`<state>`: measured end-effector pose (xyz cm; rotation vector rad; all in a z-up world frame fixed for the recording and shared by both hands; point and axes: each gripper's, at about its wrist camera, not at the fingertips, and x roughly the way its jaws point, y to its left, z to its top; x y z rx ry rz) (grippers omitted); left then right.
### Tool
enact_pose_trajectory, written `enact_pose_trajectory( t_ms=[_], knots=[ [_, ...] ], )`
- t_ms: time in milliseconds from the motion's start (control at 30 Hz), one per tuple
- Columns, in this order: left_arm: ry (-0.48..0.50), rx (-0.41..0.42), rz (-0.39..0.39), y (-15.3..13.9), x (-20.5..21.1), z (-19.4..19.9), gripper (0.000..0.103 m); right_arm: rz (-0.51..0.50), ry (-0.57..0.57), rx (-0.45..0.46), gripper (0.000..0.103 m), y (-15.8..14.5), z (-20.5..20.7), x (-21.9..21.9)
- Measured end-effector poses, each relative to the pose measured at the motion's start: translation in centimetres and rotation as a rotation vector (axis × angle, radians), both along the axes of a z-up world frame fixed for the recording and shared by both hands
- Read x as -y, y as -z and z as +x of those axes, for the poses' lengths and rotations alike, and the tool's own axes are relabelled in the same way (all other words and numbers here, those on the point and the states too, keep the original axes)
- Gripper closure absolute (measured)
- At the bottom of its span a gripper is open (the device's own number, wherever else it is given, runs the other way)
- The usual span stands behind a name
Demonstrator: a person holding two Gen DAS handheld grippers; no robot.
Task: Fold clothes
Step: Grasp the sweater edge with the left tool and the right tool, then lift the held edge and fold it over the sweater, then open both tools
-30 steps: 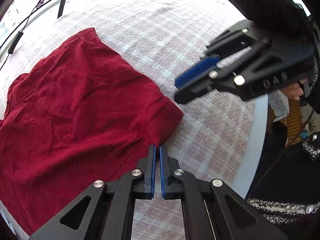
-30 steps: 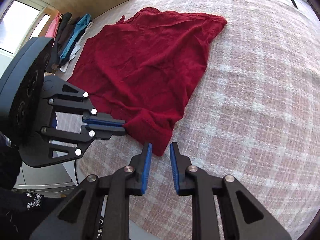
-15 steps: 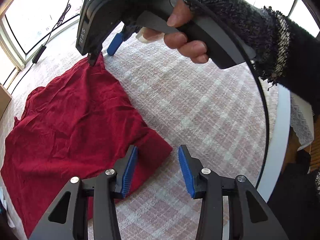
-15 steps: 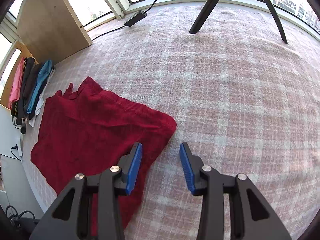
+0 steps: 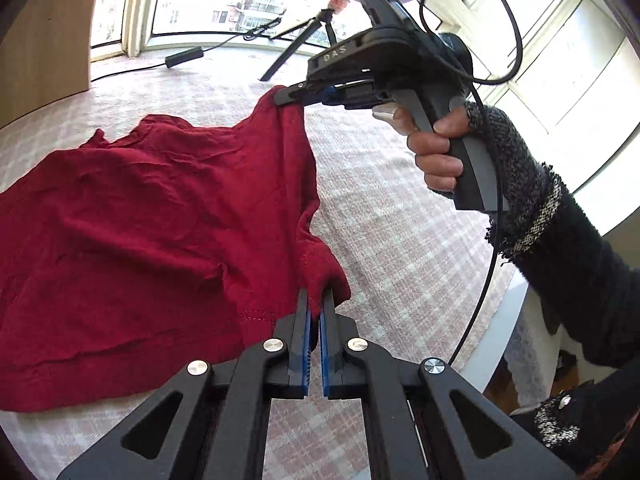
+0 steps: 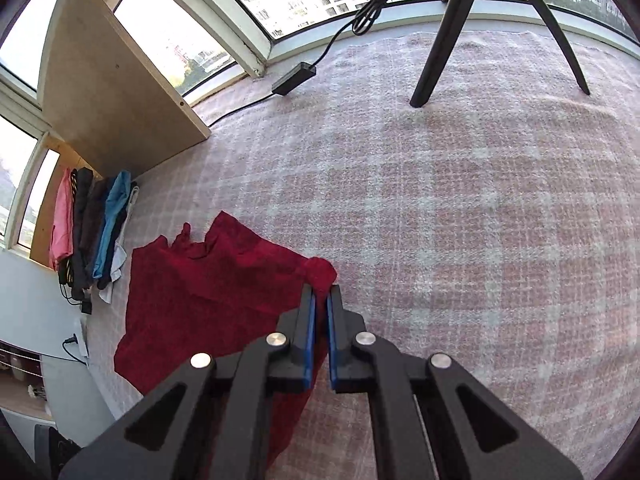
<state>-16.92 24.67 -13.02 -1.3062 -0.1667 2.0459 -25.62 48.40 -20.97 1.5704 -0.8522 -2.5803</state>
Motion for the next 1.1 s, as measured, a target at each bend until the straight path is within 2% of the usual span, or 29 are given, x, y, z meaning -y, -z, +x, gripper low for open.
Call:
enact_pose_trajectory(
  t_ms=[100,200,300,367,467,600,733,867,900,1000,1067,1100],
  knots=[
    [-0.078,-0.012,0.056,-0.2,5.4,-0.3,0.100,0.002,-0.041,-0.064,0.098,-3.9,-1.8,3.6],
    [-0.154,-0.023,0.085,0.4,10.9,-0.1,0.100,0.034,-0.113,-0.116,0.098,-7.2,-5.1,9.3],
    [-0.217,0.004,0.104,1.7,16.2,0.1,0.100,0.083,-0.184,-0.119,0.098,-8.4,-8.8,16.3],
    [-0.245,0.031,0.112,3.0,19.3,0.1,0.100,0.131,-0.237,-0.102,0.098,-8.0,-11.5,21.0],
    [-0.272,0.063,0.101,5.2,22.6,-0.2,0.100,0.187,-0.299,-0.050,0.098,-5.8,-15.1,27.3],
    [-0.286,0.116,0.114,7.4,25.8,-0.7,0.100,0.270,-0.343,0.030,0.098,-1.7,-18.7,32.9],
    [-0.264,0.148,0.123,8.9,27.1,-1.3,0.100,0.339,-0.354,0.105,0.098,1.4,-20.5,35.5],
    [-0.231,0.183,0.111,9.4,27.5,-1.4,0.099,0.344,-0.386,0.182,0.097,4.1,-21.8,36.5],
    [-0.219,0.199,0.113,9.5,27.6,-1.5,0.099,0.345,-0.395,0.201,0.092,4.8,-22.1,36.7],
    [-0.203,0.193,0.084,8.6,28.5,-1.0,0.097,0.329,-0.379,0.263,0.089,4.2,-22.2,35.8],
    [-0.195,0.175,0.058,7.5,29.3,-0.7,0.097,0.286,-0.345,0.188,0.089,1.4,-20.6,33.6],
    [-0.189,0.167,0.051,6.8,29.6,-0.7,0.097,0.268,-0.320,0.138,0.084,-0.3,-19.4,32.2]
  ],
)
